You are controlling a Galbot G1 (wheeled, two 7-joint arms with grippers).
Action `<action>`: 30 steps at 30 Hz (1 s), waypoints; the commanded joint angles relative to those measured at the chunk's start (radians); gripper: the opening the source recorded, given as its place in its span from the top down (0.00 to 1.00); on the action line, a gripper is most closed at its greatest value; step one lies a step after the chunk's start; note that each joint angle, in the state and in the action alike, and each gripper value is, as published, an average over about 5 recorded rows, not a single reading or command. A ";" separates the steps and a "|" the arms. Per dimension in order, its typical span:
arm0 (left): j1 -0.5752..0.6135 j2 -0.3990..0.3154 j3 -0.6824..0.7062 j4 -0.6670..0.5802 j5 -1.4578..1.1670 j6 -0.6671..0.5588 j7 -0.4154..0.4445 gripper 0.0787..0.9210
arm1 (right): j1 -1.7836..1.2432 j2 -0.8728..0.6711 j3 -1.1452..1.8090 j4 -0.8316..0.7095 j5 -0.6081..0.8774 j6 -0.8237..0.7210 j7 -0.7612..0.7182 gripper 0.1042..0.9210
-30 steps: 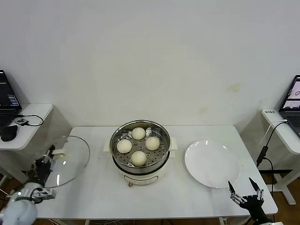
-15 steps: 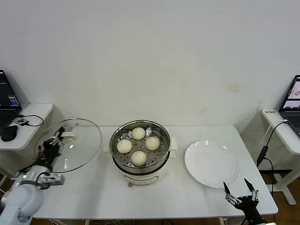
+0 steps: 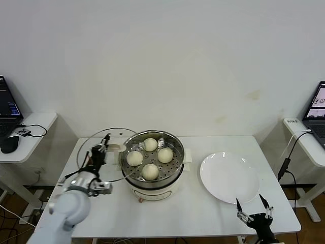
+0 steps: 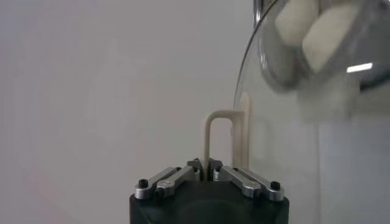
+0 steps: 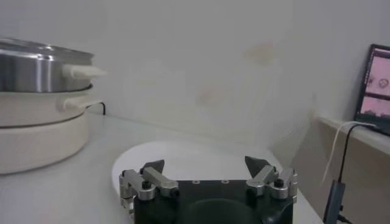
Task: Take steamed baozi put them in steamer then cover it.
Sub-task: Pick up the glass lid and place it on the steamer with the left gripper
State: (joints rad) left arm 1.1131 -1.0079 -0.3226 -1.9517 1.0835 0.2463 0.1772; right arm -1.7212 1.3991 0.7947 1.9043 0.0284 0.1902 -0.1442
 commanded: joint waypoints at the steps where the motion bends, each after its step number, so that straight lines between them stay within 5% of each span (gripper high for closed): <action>1: -0.194 -0.144 0.204 0.037 0.180 0.101 0.091 0.92 | 0.019 0.096 -0.026 -0.009 -0.217 0.000 0.118 0.12; 13: -0.233 -0.365 0.250 0.106 0.285 0.152 0.155 0.92 | 0.036 0.121 -0.028 -0.035 -0.276 0.000 0.163 0.12; 30: -0.142 -0.427 0.242 0.101 0.381 0.150 0.180 0.92 | 0.031 0.117 -0.041 -0.057 -0.282 0.011 0.162 0.12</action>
State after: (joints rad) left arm 0.9499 -1.3810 -0.0871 -1.8602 1.4069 0.3919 0.3453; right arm -1.6895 1.5096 0.7576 1.8514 -0.2352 0.1985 0.0059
